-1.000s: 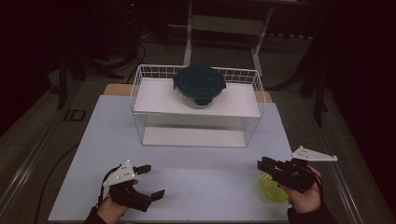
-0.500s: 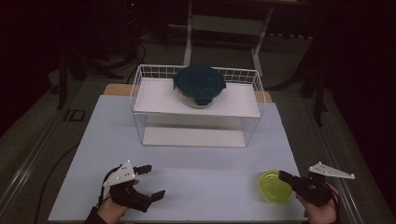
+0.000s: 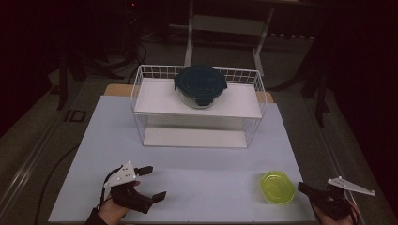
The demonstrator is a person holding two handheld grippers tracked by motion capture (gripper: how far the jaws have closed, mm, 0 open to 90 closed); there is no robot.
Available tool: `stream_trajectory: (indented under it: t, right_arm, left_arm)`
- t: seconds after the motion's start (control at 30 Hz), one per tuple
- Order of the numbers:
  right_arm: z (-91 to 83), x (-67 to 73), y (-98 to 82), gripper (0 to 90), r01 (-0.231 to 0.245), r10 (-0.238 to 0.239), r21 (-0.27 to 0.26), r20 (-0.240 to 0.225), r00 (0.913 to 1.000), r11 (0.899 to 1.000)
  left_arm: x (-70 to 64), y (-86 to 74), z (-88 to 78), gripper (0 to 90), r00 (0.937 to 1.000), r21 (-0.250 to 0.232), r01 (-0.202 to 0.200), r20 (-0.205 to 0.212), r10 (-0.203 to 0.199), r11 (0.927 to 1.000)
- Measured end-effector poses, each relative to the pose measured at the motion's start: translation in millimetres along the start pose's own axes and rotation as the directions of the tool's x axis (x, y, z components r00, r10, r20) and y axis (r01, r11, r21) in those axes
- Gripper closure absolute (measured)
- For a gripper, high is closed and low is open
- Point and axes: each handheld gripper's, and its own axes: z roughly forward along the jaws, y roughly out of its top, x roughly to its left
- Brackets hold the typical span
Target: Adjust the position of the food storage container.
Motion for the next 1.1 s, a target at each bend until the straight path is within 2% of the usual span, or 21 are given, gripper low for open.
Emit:
stream_trajectory:
  t: [0.37,0.8,1.1]
  right_arm:
    - [14.8,-7.8,-28.4,89.9,-0.054,0.054,0.072,0.001,0.9985,0.996]
    - [36.4,6.3,-29.4,90.0,-0.018,0.023,0.130,-0.035,0.9991,0.991]
    - [49.3,19.4,-20.0,90.0,0.022,-0.011,0.157,-0.069,0.9975,0.987]
  left_arm:
    - [0.1,0.1,-0.7,0.0,1.0000,0.001,-0.002,-0.001,0.002,1.0000]
    - [0.2,-1.0,0.0,0.0,1.0000,0.008,0.000,0.003,0.000,1.0000]
    - [0.7,-0.5,-0.7,0.0,1.0000,0.005,0.000,0.003,0.000,1.0000]
